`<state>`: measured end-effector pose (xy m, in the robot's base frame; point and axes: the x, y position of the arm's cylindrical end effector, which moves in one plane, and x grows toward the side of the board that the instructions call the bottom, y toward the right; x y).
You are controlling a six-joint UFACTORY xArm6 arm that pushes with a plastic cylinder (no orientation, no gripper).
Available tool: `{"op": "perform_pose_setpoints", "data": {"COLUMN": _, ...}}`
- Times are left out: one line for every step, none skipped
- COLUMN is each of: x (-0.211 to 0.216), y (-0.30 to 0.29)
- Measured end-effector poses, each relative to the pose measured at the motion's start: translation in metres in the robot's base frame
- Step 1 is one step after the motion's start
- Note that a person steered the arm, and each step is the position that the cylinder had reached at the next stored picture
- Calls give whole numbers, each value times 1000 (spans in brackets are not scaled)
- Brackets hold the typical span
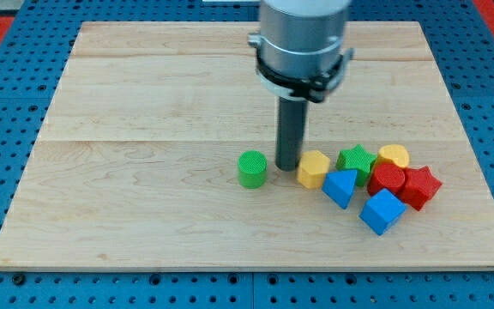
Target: Move green circle into yellow hexagon
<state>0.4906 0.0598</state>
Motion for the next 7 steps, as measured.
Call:
{"op": "perform_pose_setpoints", "data": {"x": 20, "y": 26}}
{"op": "perform_pose_setpoints", "data": {"x": 20, "y": -15}}
{"op": "perform_pose_setpoints", "data": {"x": 29, "y": -31}}
{"op": "perform_pose_setpoints", "data": {"x": 64, "y": -84}}
{"op": "perform_pose_setpoints", "data": {"x": 53, "y": -148}}
{"op": "perform_pose_setpoints", "data": {"x": 12, "y": -146}}
{"op": "perform_pose_setpoints", "data": {"x": -4, "y": -134}}
